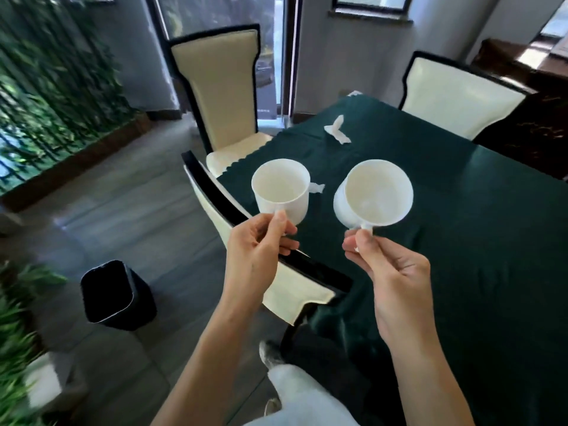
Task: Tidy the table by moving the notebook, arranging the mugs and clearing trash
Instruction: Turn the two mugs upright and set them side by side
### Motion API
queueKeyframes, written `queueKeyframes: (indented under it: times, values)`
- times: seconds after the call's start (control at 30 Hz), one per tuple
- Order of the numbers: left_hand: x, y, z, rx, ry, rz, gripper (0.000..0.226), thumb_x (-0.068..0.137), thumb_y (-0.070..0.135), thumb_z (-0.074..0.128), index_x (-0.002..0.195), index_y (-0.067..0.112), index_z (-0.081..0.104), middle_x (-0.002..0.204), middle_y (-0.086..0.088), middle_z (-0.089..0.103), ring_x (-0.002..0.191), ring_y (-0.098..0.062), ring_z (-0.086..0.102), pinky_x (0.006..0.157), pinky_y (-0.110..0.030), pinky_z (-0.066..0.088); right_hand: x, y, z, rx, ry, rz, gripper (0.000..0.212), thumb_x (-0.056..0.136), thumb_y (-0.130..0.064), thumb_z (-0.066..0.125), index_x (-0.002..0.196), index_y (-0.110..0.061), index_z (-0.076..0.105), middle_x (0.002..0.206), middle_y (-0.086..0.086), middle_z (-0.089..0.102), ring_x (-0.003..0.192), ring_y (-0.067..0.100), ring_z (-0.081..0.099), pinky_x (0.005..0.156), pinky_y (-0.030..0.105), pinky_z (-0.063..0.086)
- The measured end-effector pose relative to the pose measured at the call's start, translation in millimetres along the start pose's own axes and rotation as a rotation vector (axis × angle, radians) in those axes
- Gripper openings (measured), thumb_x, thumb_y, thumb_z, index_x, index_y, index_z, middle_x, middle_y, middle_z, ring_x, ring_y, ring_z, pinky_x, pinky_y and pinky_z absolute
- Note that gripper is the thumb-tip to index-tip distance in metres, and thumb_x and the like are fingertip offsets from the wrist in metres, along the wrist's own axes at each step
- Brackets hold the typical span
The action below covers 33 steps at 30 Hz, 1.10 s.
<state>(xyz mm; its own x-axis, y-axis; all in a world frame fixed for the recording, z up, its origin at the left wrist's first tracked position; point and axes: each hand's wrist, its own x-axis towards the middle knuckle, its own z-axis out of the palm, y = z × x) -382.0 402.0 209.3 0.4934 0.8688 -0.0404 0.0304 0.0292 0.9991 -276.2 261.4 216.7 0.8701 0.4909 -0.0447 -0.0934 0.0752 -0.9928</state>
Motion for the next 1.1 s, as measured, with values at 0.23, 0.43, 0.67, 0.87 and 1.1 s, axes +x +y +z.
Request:
queueKeyframes:
  times: [0.23,0.43,0.67,0.87,1.1]
  values:
    - [84.7,-5.8,-38.6,0.019,0.034,0.001,0.034,0.104,0.021,0.057,0.079,0.008,0.076,0.073,-0.004,0.076,0.068,-0.022,0.076,0.068,-0.034,0.058,55.9,18.5,72.7,-0.031,-0.052,0.045,0.022,0.099,-0.017,0.065,0.091,-0.004,0.081,0.09,0.006,0.082,0.095,0.017,0.078,0.098,0.044,0.059]
    - [172.4,3.6,-55.1,0.069,-0.018,-0.026,0.035,0.105,0.023,0.056,0.08,0.007,0.076,0.074,-0.003,0.076,0.066,-0.019,0.076,0.067,-0.029,0.059,119.2,24.5,134.5,0.003,-0.047,0.081,0.022,0.098,-0.02,0.066,0.09,-0.007,0.082,0.092,0.004,0.082,0.096,0.018,0.078,0.1,0.045,0.057]
    - [253.1,8.4,-71.8,0.151,-0.102,-0.065,0.036,0.105,0.024,0.057,0.078,0.009,0.076,0.078,-0.002,0.077,0.068,-0.02,0.077,0.067,-0.029,0.059,178.1,36.1,184.2,-0.009,-0.049,0.113,0.024,0.097,-0.021,0.066,0.087,-0.006,0.082,0.094,0.007,0.082,0.095,0.022,0.077,0.098,0.047,0.058]
    - [321.3,-6.1,-89.5,0.1,-0.209,-0.209,0.036,0.104,0.022,0.058,0.077,0.006,0.076,0.078,-0.006,0.077,0.065,-0.02,0.074,0.062,-0.028,0.056,205.8,57.8,207.1,-0.049,0.011,0.205,0.023,0.097,-0.022,0.067,0.086,-0.01,0.083,0.09,0.006,0.082,0.09,0.022,0.078,0.093,0.042,0.06]
    - [409.1,-32.6,-105.5,0.135,-0.433,-0.336,0.033,0.103,0.019,0.059,0.08,0.001,0.074,0.079,-0.007,0.075,0.063,-0.017,0.075,0.059,-0.024,0.057,232.0,82.8,245.7,-0.058,0.106,0.338,0.027,0.098,-0.021,0.066,0.081,-0.009,0.083,0.09,0.01,0.08,0.095,0.028,0.076,0.089,0.038,0.063]
